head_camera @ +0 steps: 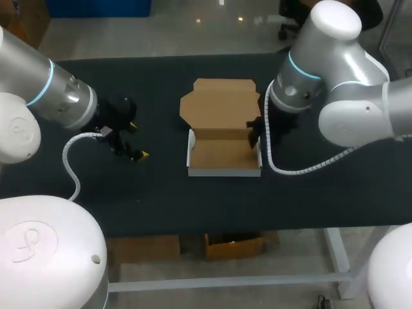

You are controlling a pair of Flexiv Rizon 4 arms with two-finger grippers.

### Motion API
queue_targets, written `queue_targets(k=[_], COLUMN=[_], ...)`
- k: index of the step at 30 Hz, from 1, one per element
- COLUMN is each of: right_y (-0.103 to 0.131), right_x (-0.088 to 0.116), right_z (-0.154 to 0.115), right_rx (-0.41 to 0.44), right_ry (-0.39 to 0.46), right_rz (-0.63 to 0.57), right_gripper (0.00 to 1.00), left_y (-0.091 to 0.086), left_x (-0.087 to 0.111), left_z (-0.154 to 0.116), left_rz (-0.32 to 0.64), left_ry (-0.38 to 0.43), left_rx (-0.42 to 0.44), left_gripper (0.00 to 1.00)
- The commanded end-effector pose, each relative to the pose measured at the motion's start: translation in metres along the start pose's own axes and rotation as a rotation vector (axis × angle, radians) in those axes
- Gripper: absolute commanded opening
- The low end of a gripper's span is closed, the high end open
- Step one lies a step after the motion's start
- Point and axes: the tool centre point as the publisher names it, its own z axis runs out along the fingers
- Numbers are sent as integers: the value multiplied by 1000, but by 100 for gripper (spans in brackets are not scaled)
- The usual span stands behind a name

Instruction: Assemble the packaging by folding the flat box into shape, placing the metal phone stand inside, and closing the box properly

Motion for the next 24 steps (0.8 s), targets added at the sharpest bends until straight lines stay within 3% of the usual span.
queue_targets(k=[1, 4, 7, 14, 21, 24], right_y=[-3, -2, -2, -2, -7, -7], right_x=[-5, -4, -4, -7, -17, -19], right_z=[-7, -11, -17, -31, -47, -48], right_rx=[-12, -22, -26, -36, -29, -13], right_ry=[53, 83, 109, 153, 261, 261], right_rz=[-17, -42, -66, -103, -232, -253], right_gripper=[69, 89, 100, 100, 100, 100], left_y=[-1, -1, -1, -1, -1, -1], left_x=[0, 0, 0, 0, 0, 0], left_z=[1, 1, 1, 1, 1, 1], left_rz=[0, 0, 0, 0, 0, 0], left_ry=[-2, -2, -2, -2, -2, -2], left_rx=[-2, -2, -2, -2, -2, -2], left_gripper=[100, 100, 100, 100, 100, 100])
